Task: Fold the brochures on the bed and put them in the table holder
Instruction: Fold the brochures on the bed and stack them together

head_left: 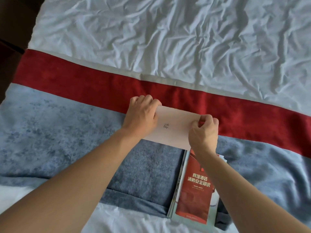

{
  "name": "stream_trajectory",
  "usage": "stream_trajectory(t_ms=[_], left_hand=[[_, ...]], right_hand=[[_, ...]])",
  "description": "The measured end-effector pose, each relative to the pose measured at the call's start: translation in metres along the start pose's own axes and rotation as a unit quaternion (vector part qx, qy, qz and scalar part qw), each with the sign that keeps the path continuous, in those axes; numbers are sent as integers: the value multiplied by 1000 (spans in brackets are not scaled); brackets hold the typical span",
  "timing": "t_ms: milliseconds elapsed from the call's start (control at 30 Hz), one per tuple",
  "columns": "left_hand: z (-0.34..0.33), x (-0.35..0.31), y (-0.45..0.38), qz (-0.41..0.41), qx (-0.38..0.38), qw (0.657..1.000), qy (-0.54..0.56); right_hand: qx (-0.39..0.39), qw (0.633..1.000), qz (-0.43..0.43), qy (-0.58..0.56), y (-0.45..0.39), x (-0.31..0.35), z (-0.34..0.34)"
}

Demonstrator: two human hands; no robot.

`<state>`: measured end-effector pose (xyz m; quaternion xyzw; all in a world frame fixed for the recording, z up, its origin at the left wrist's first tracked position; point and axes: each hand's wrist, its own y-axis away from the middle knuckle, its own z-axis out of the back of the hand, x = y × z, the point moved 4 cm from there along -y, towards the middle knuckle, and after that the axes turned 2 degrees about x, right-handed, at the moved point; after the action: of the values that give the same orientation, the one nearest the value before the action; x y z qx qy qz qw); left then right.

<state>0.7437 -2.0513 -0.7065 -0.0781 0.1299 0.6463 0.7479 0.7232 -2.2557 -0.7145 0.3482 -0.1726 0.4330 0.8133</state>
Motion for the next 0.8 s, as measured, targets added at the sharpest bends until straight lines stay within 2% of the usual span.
stream_trajectory(t_ms=[267, 400, 600, 700, 800], left_hand=[[-20, 4, -19, -8, 58, 998, 17], [-15, -5, -7, -68, 51, 995, 47], [-14, -23, 38, -149, 140, 977, 60], [-6, -27, 55, -186, 79, 979, 21], [6, -24, 66, -171, 20, 985, 19]], right_hand=[[2, 998, -49, -47, -13, -6, -9], [-1, 995, -61, -84, -7, -4, -12], [-14, 990, -85, -112, 0, 4, -5], [-12, 992, -58, -111, 6, 8, 1], [-16, 989, -31, -142, 19, 10, 7]])
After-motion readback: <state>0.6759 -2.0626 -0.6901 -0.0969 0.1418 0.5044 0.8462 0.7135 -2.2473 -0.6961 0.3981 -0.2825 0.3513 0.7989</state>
